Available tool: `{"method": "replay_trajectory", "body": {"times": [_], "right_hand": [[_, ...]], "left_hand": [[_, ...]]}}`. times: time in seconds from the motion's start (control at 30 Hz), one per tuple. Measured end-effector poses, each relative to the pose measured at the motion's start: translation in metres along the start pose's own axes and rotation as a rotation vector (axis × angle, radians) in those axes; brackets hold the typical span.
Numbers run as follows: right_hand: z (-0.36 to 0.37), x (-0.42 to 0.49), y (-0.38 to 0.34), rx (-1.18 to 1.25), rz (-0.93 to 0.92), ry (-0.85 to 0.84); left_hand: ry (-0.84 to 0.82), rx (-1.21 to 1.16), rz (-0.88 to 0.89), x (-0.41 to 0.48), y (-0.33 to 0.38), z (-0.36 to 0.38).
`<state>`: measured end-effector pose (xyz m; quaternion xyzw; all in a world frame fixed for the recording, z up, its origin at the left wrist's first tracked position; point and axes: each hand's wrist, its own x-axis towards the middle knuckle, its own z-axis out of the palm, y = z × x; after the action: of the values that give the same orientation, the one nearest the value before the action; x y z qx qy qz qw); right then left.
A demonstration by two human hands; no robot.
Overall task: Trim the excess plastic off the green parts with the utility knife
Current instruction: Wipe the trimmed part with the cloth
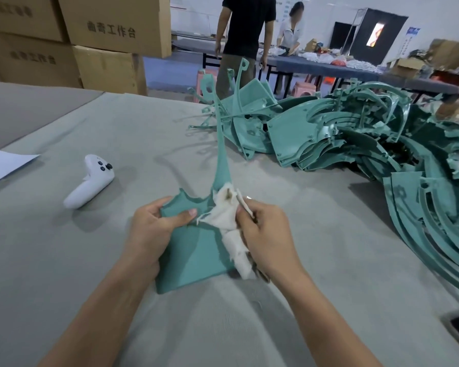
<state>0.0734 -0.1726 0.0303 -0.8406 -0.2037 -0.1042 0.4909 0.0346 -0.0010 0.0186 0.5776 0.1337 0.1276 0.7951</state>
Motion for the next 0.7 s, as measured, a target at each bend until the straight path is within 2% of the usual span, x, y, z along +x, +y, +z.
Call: {"method": "replay_trajectory", "body": {"times": [0.17,0.33,0.4,0.5,0.57,0.63,0.7], "right_hand": [[-0.007,-0.029,0.001,-0.116,0.017,-0.064],[-0.032,-0.042,0.011,-0.080,0.078,-0.115],[-0.029,-0.041,0.011,0.028,0.143,-0.027],[-0.003,-0.036,-0.003,0.324,0.237,0.113],[0.025,-0.044,-0.015,0.326,0.237,0.118],[0.048,-0.060,-0.024,0.244,0.248,0.068],[0.057,-0.075,-0.027,0.133,0.229,-0.075]], "left_hand": [[0.178,-0.050,0.015,0.006,-0.006,-0.004],[0.281,-0.189,-0.040,0.006,-0.010,0.001],[0.289,-0.261,-0.059,0.007,-0.007,0.001],[0.296,-0.281,-0.042,0.003,-0.009,0.011],[0.338,-0.334,-0.025,-0.001,-0.010,0.017],[0.417,-0.379,0.031,0.000,-0.008,0.015],[0.496,-0.361,0.095,0.004,-0.006,0.010]]}}
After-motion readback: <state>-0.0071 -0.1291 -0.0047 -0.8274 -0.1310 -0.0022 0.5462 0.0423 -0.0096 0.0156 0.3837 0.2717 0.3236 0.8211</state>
